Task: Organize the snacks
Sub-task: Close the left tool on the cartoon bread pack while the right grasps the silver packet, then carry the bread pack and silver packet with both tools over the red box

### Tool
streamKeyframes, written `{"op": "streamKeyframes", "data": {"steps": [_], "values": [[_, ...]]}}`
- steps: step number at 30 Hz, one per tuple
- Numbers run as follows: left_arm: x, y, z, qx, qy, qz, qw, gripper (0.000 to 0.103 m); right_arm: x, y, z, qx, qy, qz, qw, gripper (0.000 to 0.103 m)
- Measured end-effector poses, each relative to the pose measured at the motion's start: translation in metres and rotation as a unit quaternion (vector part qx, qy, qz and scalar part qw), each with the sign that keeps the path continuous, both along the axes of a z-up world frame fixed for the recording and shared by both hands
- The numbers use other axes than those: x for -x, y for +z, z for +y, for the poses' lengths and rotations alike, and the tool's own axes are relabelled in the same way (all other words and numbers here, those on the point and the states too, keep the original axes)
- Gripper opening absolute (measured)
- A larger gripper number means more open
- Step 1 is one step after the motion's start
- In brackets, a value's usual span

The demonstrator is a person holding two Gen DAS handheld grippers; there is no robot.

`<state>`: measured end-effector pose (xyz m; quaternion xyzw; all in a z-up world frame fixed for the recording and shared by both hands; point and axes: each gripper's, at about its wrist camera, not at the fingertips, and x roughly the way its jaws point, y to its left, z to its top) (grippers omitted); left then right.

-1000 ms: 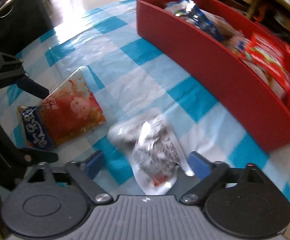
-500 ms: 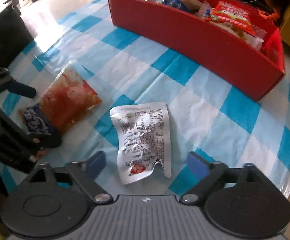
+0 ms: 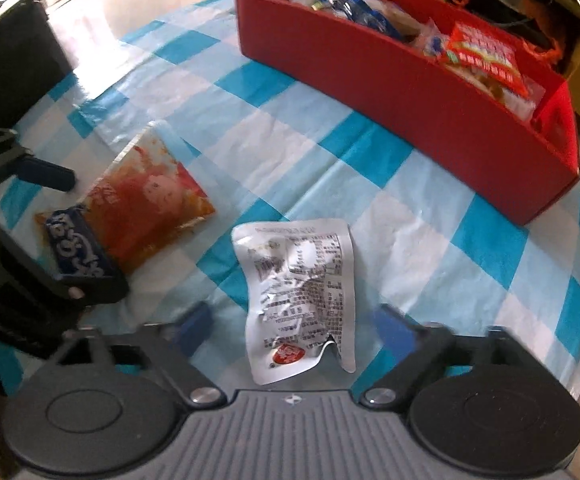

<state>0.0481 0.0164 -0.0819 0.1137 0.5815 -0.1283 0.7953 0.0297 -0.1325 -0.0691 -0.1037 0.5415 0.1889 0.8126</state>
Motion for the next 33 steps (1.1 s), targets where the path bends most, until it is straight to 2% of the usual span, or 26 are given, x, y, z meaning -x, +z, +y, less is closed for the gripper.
{"op": "streamKeyframes", "data": {"steps": [2, 3, 4, 5, 6, 7, 13, 20, 33], "values": [[0.001, 0.002, -0.001, 0.0, 0.01, 0.0, 1.0, 0.101, 0.0, 0.002, -0.004, -0.01, -0.006, 0.005, 1.0, 0.052], [0.001, 0.003, -0.002, 0.0, 0.012, -0.001, 0.9999, 0.096, 0.001, 0.002, -0.004, -0.006, -0.004, 0.003, 1.0, 0.052], [0.002, 0.006, -0.003, 0.003, 0.013, -0.002, 0.9999, 0.085, 0.003, 0.002, -0.003, -0.003, -0.001, 0.001, 1.0, 0.052], [0.003, 0.01, -0.005, 0.005, 0.013, -0.005, 0.9999, 0.08, 0.004, 0.003, -0.003, -0.003, 0.001, 0.002, 1.0, 0.052], [0.003, 0.014, -0.006, 0.007, 0.012, -0.008, 0.9999, 0.064, 0.006, 0.004, -0.004, -0.008, 0.0, 0.002, 1.0, 0.051], [0.002, 0.017, -0.006, 0.016, 0.015, -0.004, 0.9997, 0.062, 0.006, 0.006, -0.006, -0.012, -0.003, 0.0, 1.0, 0.051], [-0.008, 0.022, -0.007, 0.043, 0.035, 0.002, 0.9985, 0.057, 0.01, 0.024, -0.022, -0.036, -0.038, -0.025, 0.998, 0.051], [-0.019, 0.044, -0.015, 0.081, 0.044, -0.023, 0.9955, 0.057, 0.002, 0.039, -0.036, -0.059, -0.069, -0.043, 0.995, 0.051], [-0.033, 0.059, -0.024, 0.098, 0.054, -0.039, 0.9929, 0.057, -0.007, 0.052, -0.045, -0.068, -0.087, -0.062, 0.992, 0.051]]}}
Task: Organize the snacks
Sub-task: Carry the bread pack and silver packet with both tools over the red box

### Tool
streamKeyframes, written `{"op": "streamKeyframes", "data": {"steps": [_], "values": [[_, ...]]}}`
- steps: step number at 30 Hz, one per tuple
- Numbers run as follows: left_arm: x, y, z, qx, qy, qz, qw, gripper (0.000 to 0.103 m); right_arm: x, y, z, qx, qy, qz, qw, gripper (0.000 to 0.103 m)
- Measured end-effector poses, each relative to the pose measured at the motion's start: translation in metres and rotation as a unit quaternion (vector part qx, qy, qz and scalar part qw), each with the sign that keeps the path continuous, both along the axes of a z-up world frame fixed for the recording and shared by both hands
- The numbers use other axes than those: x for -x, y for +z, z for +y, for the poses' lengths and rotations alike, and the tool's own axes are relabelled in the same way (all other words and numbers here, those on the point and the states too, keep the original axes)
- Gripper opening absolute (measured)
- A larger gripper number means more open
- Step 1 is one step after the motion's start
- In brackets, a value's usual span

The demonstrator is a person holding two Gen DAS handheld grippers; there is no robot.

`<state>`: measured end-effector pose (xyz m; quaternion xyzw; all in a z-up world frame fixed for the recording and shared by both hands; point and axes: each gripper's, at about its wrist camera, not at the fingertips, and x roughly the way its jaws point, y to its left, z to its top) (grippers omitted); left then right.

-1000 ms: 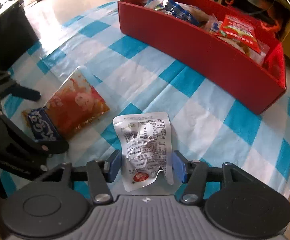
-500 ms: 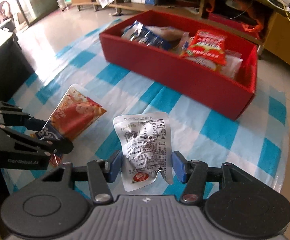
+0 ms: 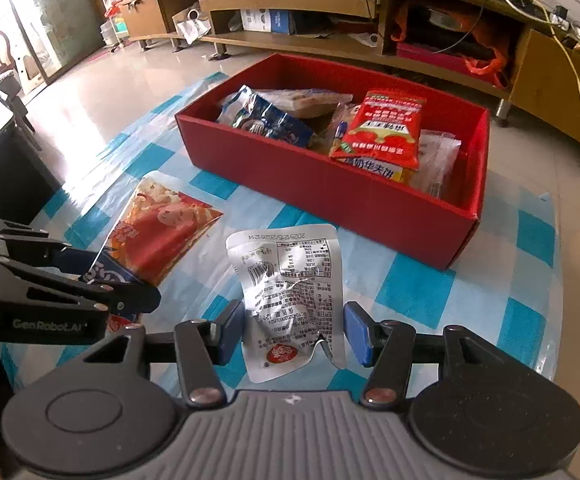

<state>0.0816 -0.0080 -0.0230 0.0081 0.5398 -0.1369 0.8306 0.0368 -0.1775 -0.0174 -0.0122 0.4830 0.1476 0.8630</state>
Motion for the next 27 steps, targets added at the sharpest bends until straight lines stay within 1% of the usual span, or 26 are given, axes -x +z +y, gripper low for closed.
{"op": "streamKeyframes", "data": {"steps": [6, 17, 27], "values": [[0.003, 0.01, -0.003, -0.001, -0.005, -0.021, 0.9998, 0.057, 0.001, 0.007, -0.001, -0.007, 0.0, -0.01, 1.0, 0.051], [-0.002, 0.018, -0.008, 0.005, -0.001, -0.032, 0.9995, 0.057, -0.001, 0.018, -0.003, -0.017, -0.008, -0.03, 0.999, 0.051], [-0.014, 0.033, -0.018, 0.004, 0.0, -0.061, 0.9981, 0.057, -0.01, 0.028, -0.013, -0.027, -0.028, -0.045, 0.998, 0.051]]}}
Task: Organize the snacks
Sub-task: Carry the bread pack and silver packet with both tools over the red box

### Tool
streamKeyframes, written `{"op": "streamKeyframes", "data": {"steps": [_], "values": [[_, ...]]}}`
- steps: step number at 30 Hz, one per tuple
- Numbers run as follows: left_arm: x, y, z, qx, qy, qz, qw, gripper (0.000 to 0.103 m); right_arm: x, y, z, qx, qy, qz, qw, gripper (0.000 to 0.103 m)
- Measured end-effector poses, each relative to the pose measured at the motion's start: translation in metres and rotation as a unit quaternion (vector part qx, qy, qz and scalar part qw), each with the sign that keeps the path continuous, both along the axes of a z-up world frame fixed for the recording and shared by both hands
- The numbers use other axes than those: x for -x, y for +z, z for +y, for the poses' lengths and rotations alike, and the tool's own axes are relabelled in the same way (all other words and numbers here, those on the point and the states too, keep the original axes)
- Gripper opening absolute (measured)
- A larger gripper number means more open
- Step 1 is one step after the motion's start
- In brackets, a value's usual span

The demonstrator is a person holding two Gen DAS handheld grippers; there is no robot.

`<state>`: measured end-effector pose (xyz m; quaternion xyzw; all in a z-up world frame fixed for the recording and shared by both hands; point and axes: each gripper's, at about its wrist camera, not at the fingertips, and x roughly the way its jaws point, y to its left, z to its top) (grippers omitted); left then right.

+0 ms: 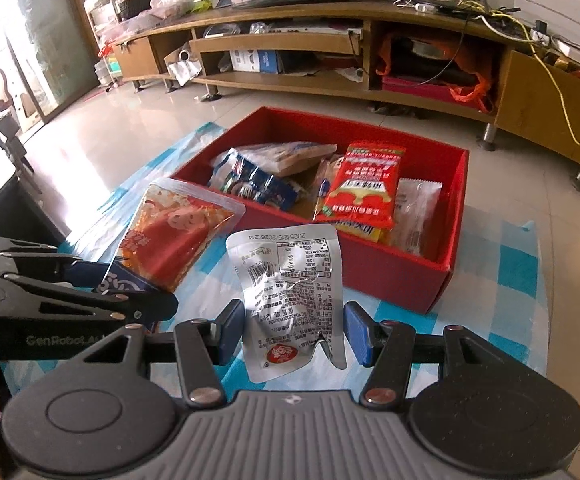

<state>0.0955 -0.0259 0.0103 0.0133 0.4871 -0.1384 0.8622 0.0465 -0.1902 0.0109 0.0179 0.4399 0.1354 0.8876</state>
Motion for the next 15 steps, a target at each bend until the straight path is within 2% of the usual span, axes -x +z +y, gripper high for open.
{"op": "streamKeyframes", "data": {"steps": [15], "values": [[-0.025, 0.016, -0.008, 0.007, 0.008, -0.029, 0.9995, 0.058, -0.021, 0.016, -0.017, -0.016, -0.037, -0.027, 0.999, 0.051]]}}
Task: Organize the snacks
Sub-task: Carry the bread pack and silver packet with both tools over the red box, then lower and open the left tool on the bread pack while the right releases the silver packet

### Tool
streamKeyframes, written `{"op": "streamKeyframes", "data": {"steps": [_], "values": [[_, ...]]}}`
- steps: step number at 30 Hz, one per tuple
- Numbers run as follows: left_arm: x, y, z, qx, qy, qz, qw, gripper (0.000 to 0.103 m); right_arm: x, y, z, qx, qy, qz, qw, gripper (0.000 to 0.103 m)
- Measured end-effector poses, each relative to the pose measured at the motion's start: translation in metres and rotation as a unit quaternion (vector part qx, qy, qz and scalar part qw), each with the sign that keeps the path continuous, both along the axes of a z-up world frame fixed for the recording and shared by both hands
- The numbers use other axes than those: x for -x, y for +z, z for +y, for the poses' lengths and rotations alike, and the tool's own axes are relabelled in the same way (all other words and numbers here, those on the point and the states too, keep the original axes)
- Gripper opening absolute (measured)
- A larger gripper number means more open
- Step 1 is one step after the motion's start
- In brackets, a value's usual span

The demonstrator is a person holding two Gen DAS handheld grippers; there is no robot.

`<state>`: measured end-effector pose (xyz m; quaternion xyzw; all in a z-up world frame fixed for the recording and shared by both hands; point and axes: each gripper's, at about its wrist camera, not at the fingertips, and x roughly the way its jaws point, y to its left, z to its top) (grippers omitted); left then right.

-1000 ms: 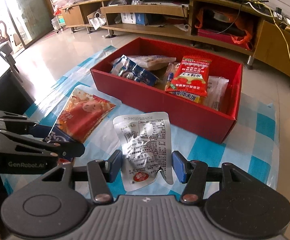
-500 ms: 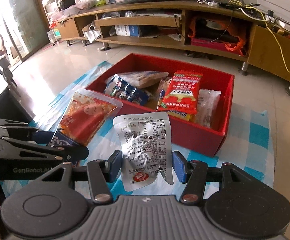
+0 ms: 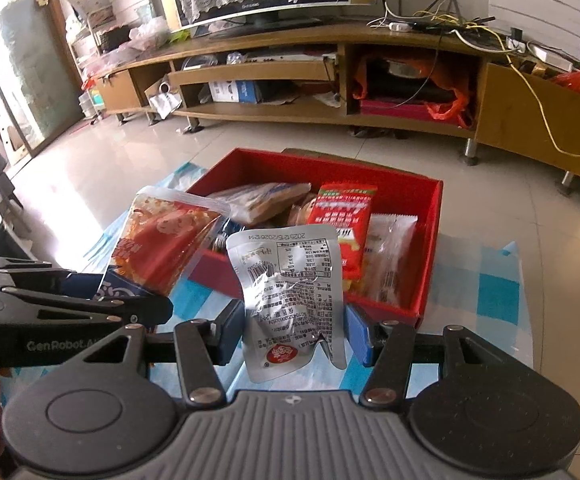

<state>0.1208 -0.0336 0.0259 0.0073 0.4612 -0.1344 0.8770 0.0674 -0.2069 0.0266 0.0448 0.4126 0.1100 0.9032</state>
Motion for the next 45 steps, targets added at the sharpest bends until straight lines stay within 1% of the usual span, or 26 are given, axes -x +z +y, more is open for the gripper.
{"op": "streamKeyframes", "data": {"steps": [12, 19, 31, 45], "values": [[-0.026, 0.008, -0.008, -0.004, 0.007, -0.024, 0.9997, 0.058, -0.018, 0.004, -0.004, -0.006, -0.016, -0.011, 1.0, 0.051], [-0.04, 0.006, -0.011, -0.011, 0.014, -0.031, 0.9994, 0.058, -0.03, 0.008, -0.008, -0.01, -0.027, -0.021, 0.999, 0.051], [-0.066, 0.006, -0.021, -0.023, 0.017, -0.046, 0.9986, 0.058, -0.049, 0.007, -0.018, -0.013, -0.05, -0.025, 0.998, 0.051], [-0.094, -0.011, -0.031, -0.041, 0.02, -0.033, 0.9984, 0.058, -0.085, -0.011, -0.024, -0.013, -0.067, -0.008, 0.998, 0.051]]}}
